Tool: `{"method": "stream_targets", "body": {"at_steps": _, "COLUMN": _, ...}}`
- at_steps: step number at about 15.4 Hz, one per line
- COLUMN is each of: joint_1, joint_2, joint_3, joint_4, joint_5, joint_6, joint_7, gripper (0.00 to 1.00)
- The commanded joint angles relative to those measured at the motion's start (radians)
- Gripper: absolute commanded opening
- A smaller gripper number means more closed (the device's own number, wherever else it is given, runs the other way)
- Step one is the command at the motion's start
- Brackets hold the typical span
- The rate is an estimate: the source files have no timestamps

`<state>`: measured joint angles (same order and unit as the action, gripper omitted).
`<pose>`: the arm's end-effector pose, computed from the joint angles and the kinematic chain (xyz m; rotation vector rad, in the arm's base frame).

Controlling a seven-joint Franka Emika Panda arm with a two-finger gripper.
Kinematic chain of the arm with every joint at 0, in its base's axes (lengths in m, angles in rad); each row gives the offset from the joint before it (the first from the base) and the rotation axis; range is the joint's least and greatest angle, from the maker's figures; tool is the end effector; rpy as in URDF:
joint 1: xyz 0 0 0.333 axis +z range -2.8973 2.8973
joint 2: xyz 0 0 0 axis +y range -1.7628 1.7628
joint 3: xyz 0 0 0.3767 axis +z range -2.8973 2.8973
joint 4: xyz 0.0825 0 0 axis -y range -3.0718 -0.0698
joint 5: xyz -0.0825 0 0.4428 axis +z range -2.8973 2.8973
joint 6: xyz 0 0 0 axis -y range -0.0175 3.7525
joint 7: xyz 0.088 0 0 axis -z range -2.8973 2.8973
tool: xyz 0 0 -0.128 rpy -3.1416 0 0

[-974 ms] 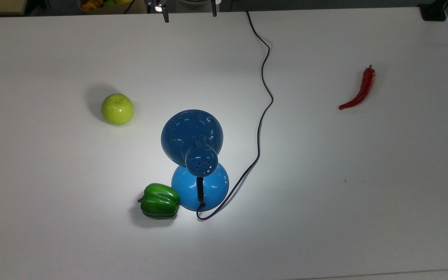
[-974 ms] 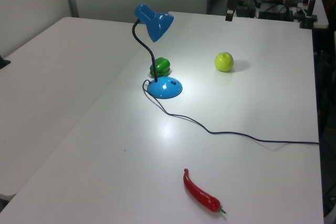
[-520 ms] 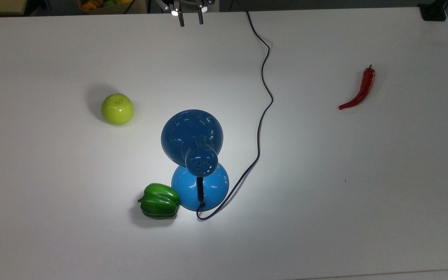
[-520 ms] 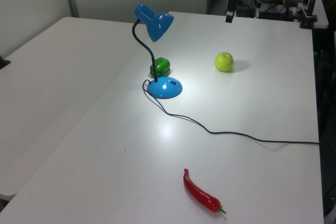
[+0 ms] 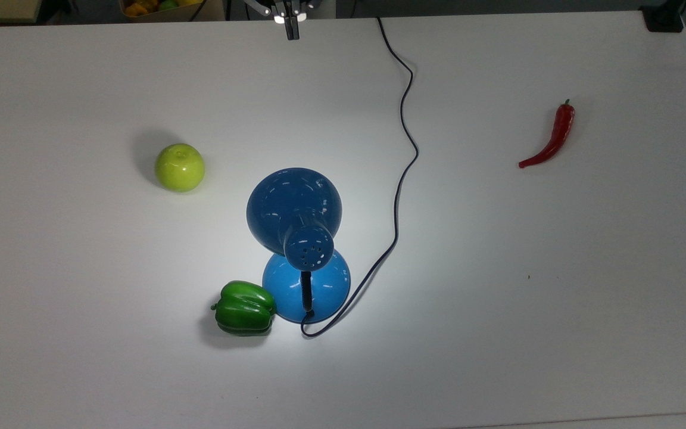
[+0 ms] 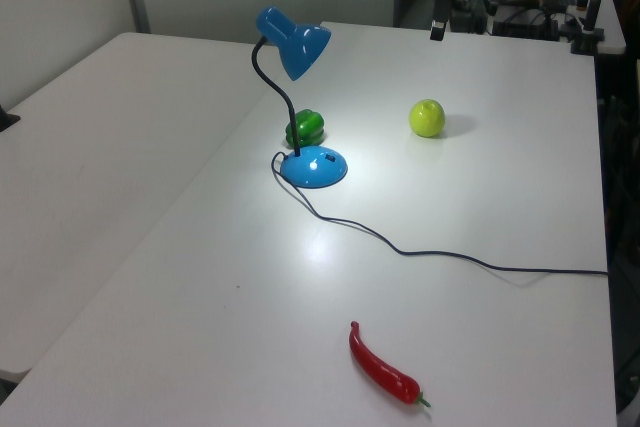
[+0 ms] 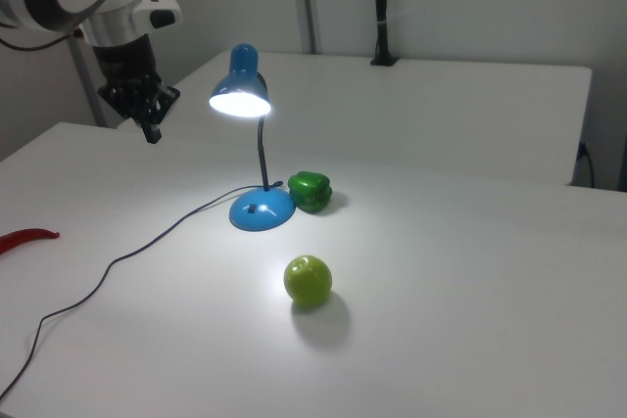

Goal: Turn off lamp
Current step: 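Move the gripper toward the blue lamp's dome shade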

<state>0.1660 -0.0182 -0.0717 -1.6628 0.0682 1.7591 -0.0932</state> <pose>0.6219 0.0659 0.6439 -3.0554 -0.2734 -0.1757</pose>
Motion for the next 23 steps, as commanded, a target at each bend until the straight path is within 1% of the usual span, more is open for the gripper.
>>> {"method": "stream_targets", "body": {"at_steps": 1, "joint_1": -0.002, "joint_2": 0.001, "joint_3": 0.004, "joint_4": -0.009, "joint_5": 0.018, "joint_6": 0.01, "joint_7": -0.02, "gripper": 0.0}}
{"method": "stream_targets", "body": {"at_steps": 10, "joint_1": 0.004, "joint_2": 0.001, "joint_3": 0.006, "joint_4": -0.034, "joint_5": 0.018, "joint_6": -0.001, "joint_7": -0.02, "gripper": 0.0}}
{"method": "stream_targets", "body": {"at_steps": 12, "joint_1": 0.004, "joint_2": 0.003, "joint_3": 0.004, "joint_4": -0.055, "joint_5": 0.018, "joint_6": 0.002, "joint_7": -0.022, "gripper": 0.0}}
{"method": "stream_targets", "body": {"at_steps": 16, "joint_1": 0.001, "joint_2": 0.041, "joint_3": 0.004, "joint_4": -0.069, "joint_5": 0.004, "joint_6": 0.02, "joint_7": -0.022, "gripper": 0.0}}
{"method": "stream_targets", "body": {"at_steps": 17, "joint_1": 0.0, "joint_2": 0.047, "joint_3": 0.003, "joint_4": -0.077, "joint_5": 0.004, "joint_6": 0.043, "joint_7": -0.022, "gripper": 0.0}}
{"method": "stream_targets", "body": {"at_steps": 19, "joint_1": 0.0, "joint_2": 0.05, "joint_3": 0.001, "joint_4": -0.13, "joint_5": 0.002, "joint_6": 0.124, "joint_7": -0.022, "gripper": 0.0}}
{"method": "stream_targets", "body": {"at_steps": 22, "joint_1": 0.003, "joint_2": 0.069, "joint_3": 0.001, "joint_4": -0.173, "joint_5": -0.043, "joint_6": 0.204, "joint_7": -0.014, "gripper": 0.0}}
{"method": "stream_targets", "body": {"at_steps": 23, "joint_1": 0.003, "joint_2": 0.075, "joint_3": 0.001, "joint_4": -0.184, "joint_5": -0.047, "joint_6": 0.233, "joint_7": -0.01, "gripper": 0.0}}
